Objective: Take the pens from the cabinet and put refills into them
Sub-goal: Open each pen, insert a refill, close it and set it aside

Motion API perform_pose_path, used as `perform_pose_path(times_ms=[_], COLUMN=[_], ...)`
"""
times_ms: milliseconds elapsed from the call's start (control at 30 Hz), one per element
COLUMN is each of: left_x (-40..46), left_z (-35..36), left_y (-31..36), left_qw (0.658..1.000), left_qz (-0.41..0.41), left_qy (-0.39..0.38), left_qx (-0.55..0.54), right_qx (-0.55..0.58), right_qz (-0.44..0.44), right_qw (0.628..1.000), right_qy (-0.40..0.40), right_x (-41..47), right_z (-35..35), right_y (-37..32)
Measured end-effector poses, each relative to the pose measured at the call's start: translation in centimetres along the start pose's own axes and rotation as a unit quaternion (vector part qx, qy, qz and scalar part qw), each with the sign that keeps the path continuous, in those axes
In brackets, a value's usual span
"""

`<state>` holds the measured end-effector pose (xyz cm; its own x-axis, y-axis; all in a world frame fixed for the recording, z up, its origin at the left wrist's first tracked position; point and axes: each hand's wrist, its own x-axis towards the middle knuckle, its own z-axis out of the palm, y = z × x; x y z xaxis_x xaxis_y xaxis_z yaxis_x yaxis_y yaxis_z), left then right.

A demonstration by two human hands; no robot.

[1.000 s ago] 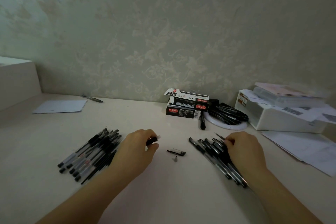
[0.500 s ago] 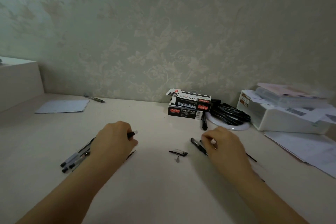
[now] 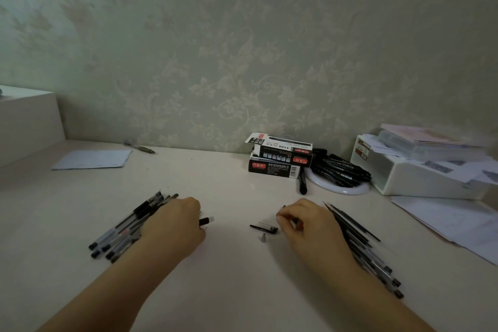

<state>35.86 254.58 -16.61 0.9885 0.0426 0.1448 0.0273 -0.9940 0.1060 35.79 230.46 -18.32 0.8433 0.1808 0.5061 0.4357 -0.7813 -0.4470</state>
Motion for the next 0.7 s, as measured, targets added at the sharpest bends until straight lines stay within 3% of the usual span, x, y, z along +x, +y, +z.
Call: perform_pose_path(times_ms=[133, 233, 333, 433, 700], left_x=[-0.3, 0.0, 0.0, -0.3, -1.1], left_z=[0.0, -0.5, -1.0, -0.5, 0.9], left_y=[0.6, 1.2, 2.5, 3.6, 5.0], left_qw=[1.0, 0.987, 0.935, 0.875, 0.834], left_qz=[0.005, 0.022, 0.043, 0.041, 0.05], left_qy=[-0.005, 0.035, 0.031, -0.017, -0.043], left_qx=[-0.023, -0.152, -0.35, -0.481, -0.547], right_qx=[0.043, 0.198, 0.359, 0.413, 0.477], right_qz=[0.019, 0.101, 0.171, 0.193, 0.217], right_qw=[0.999, 0.975, 0.909, 0.863, 0.829], right_qy=[0.01, -0.011, -0.126, -0.217, -0.195], right_x=[0.0, 0.0, -0.2, -0.7, -0.5], right_z=[0.2, 0.1, 0.2, 0.4, 0.8], right_y=[-0.4, -1.2, -2.4, -3.5, -3.5])
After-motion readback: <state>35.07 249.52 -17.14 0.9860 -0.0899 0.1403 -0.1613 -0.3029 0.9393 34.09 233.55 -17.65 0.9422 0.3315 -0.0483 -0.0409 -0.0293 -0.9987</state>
